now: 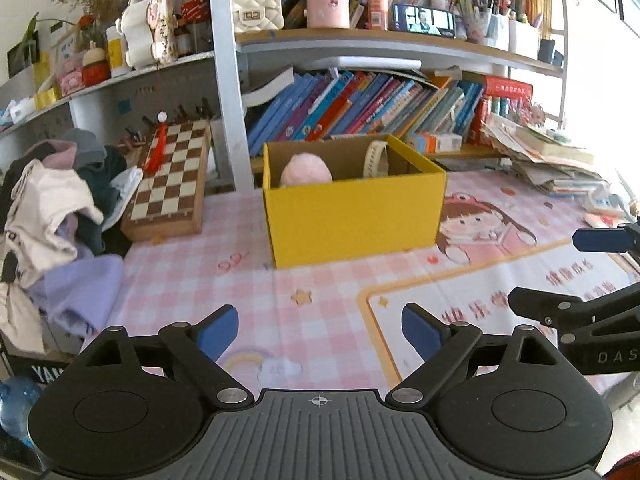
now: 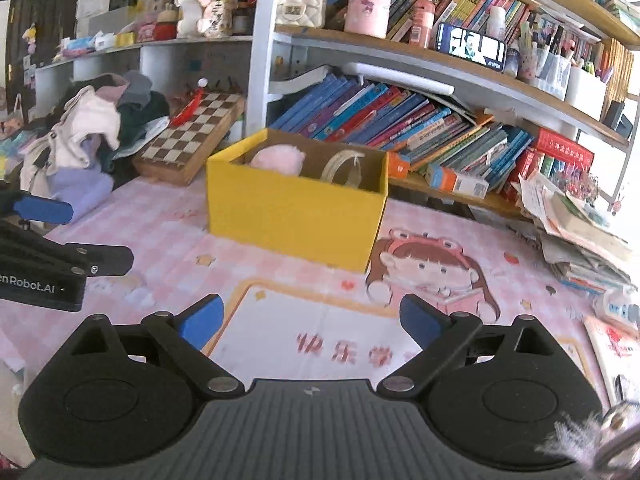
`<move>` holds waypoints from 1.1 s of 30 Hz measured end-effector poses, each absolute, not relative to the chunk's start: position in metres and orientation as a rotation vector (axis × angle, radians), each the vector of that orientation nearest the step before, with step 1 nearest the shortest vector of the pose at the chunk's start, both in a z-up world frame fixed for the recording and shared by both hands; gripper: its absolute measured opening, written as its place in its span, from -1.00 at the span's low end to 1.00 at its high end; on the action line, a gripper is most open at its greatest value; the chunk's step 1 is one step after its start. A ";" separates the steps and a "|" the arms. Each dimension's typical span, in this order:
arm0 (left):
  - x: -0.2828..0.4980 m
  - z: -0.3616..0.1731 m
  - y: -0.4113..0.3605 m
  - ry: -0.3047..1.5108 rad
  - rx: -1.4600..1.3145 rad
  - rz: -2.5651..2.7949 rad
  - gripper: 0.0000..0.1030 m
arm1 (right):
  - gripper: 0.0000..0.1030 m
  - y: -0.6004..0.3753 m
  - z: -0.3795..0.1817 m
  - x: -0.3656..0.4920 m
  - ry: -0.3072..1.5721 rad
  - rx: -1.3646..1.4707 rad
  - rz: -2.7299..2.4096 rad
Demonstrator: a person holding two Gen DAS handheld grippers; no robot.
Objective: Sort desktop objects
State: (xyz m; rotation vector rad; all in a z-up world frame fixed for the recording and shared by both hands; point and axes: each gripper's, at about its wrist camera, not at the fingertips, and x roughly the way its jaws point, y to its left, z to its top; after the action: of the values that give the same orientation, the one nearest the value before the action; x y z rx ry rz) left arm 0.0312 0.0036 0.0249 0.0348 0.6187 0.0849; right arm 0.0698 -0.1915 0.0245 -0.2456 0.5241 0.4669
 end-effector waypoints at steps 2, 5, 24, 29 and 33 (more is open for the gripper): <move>0.024 0.022 0.001 0.631 0.041 0.083 0.80 | 0.87 -0.191 0.020 0.060 0.543 -0.251 0.467; 0.013 0.017 -0.002 0.653 0.057 0.083 0.83 | 0.87 -0.190 0.014 0.048 0.573 -0.256 0.468; -0.009 -0.005 -0.001 0.730 0.062 0.104 0.89 | 0.94 -0.198 -0.004 0.031 0.676 -0.203 0.363; -0.011 -0.004 0.001 0.727 0.047 0.098 0.95 | 0.95 -0.195 -0.006 0.030 0.686 -0.219 0.373; -0.013 -0.003 0.000 0.723 0.047 0.104 0.99 | 1.00 -0.192 -0.006 0.029 0.690 -0.234 0.381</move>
State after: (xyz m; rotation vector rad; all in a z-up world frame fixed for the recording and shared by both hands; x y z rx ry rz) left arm -0.0125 -0.0002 -0.0034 0.0469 0.7227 0.1041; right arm 0.0292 -0.1924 -0.0065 -0.2342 0.6897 0.3810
